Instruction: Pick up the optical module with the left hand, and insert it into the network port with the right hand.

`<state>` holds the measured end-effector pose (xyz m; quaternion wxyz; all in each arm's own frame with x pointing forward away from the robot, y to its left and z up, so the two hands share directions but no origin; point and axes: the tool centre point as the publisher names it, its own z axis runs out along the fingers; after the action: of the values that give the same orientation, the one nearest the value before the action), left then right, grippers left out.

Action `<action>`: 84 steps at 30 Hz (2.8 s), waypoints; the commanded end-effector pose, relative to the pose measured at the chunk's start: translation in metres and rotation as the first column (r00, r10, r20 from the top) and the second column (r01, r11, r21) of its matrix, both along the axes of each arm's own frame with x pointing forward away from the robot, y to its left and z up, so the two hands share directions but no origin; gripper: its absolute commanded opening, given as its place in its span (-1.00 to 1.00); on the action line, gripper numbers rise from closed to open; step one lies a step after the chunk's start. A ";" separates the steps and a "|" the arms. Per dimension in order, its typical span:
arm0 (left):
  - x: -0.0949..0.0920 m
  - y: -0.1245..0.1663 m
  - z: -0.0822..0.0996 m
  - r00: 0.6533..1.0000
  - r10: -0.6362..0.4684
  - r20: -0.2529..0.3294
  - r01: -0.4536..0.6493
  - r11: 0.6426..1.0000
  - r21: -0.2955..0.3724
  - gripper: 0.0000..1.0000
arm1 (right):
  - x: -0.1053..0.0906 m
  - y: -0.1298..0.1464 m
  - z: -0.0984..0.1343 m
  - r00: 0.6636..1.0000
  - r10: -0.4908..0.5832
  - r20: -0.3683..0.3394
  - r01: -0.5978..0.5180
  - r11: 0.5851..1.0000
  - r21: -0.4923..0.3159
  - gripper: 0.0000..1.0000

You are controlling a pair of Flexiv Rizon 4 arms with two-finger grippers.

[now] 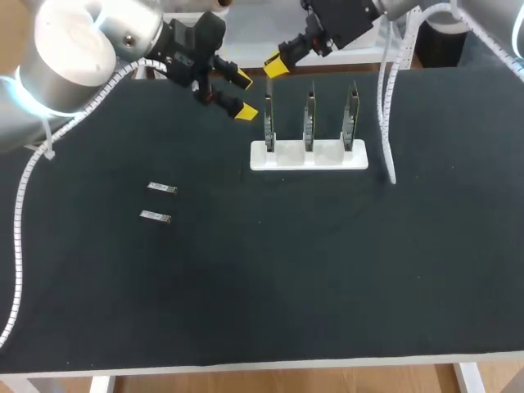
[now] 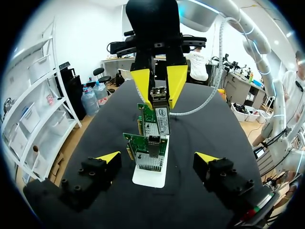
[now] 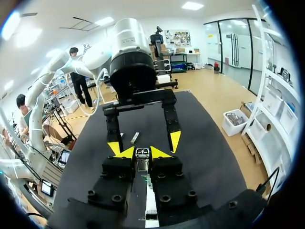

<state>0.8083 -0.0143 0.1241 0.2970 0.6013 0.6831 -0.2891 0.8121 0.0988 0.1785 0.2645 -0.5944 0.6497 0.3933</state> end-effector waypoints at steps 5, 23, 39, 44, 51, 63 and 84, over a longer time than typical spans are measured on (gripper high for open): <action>0.001 0.000 0.000 1.000 -0.001 -0.002 0.001 1.000 0.004 1.00 | 0.012 0.000 -0.001 0.999 0.037 -0.011 -0.037 0.999 -0.006 -1.00; 0.001 0.000 0.000 1.000 -0.001 -0.002 0.001 1.000 0.004 1.00 | 0.019 0.003 -0.004 0.998 0.044 -0.033 -0.044 0.999 -0.005 -1.00; 0.001 0.000 0.000 1.000 -0.001 -0.002 0.001 1.000 0.004 1.00 | 0.016 0.004 -0.007 0.998 0.043 -0.044 -0.044 0.999 -0.012 -1.00; 0.001 0.000 0.000 1.000 -0.001 -0.002 0.001 1.000 0.004 1.00 | 0.016 0.006 -0.007 0.998 0.047 -0.041 -0.047 0.999 -0.010 -1.00; 0.001 0.000 0.000 1.000 -0.001 -0.002 0.001 1.000 0.004 1.00 | 0.018 0.006 -0.008 0.998 0.046 -0.039 -0.047 0.999 -0.016 -1.00; 0.001 0.000 0.000 1.000 -0.001 -0.002 0.001 1.000 0.004 1.00 | 0.018 0.007 -0.010 0.998 0.052 -0.042 -0.053 0.998 -0.019 -1.00; 0.001 0.000 0.000 1.000 -0.001 -0.002 0.001 1.000 0.004 1.00 | 0.021 0.007 -0.011 0.998 0.061 -0.035 -0.062 0.998 -0.024 -1.00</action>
<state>0.8083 -0.0143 0.1240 0.2970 0.6014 0.6831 -0.2891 0.8238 0.1037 0.1669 0.2564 -0.6009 0.6535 0.3824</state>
